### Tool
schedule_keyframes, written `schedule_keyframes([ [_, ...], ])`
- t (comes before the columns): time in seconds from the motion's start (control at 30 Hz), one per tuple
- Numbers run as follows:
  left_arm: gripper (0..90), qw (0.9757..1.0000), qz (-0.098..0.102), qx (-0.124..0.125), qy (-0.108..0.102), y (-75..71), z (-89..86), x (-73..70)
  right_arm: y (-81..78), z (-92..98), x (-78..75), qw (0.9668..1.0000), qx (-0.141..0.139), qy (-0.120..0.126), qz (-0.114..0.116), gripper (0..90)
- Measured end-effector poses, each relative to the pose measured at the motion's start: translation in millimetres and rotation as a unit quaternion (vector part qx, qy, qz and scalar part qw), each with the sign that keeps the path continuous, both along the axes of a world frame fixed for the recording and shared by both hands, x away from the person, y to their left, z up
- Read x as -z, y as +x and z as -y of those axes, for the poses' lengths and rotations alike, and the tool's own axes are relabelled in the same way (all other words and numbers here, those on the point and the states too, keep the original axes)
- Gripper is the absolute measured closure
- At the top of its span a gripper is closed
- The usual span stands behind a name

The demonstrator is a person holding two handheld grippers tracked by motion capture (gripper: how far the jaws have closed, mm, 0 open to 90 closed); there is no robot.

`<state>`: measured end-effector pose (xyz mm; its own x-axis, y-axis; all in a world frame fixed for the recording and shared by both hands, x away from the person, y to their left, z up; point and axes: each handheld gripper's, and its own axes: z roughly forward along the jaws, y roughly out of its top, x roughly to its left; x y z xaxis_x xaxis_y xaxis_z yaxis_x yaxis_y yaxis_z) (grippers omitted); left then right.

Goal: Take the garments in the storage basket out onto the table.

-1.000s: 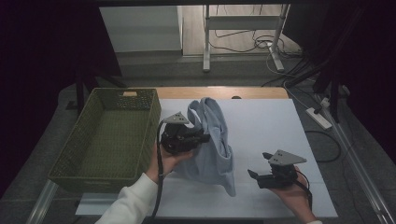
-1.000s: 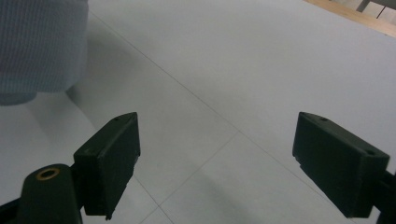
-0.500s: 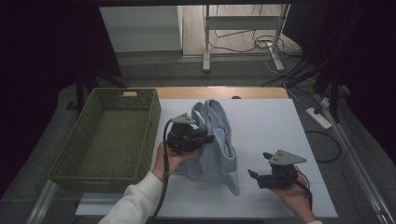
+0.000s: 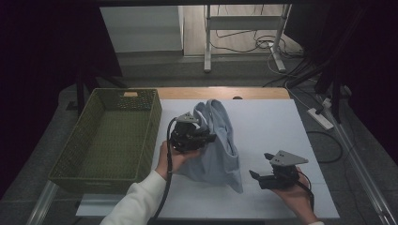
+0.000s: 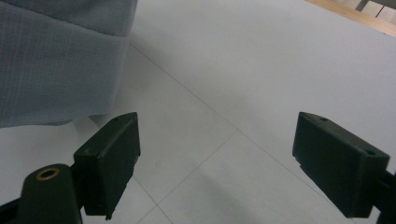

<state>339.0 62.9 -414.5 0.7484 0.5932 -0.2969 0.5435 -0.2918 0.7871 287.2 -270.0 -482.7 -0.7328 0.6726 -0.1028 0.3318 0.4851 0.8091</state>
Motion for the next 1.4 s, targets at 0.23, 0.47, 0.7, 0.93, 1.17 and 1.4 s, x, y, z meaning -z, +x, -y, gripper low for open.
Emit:
schedule_keyframes([
  [0.23, 76.4, 1.0000, -0.004, -0.004, 0.004, 9.1, 3.6, 4.8, 0.2, 0.1, 0.2, 1.0000, -0.001, -0.001, 0.000, 15.1],
  [0.47, 76.0, 0.9999, -0.007, -0.007, 0.009, 15.7, 6.7, 8.5, 0.3, 0.7, 0.2, 1.0000, 0.001, -0.002, -0.002, 15.1],
  [0.7, 68.9, 0.9997, 0.000, -0.021, 0.012, 19.0, 7.7, 9.9, 0.5, 0.8, 0.4, 1.0000, 0.001, -0.002, -0.002, 15.1],
  [0.93, 35.2, 0.9992, 0.007, -0.039, -0.005, 15.9, -6.9, 3.7, 0.4, 1.3, 0.4, 1.0000, 0.002, 0.001, -0.001, 15.1],
  [1.17, 32.7, 0.9989, 0.016, -0.044, -0.002, 5.9, -21.7, -0.7, -0.1, 0.6, -0.4, 1.0000, 0.002, 0.000, 0.001, 15.1],
  [1.4, 32.6, 0.9987, 0.026, -0.043, 0.005, -11.6, -38.4, -1.3, -0.3, 0.4, -0.8, 1.0000, 0.001, 0.000, 0.001, 15.2],
])
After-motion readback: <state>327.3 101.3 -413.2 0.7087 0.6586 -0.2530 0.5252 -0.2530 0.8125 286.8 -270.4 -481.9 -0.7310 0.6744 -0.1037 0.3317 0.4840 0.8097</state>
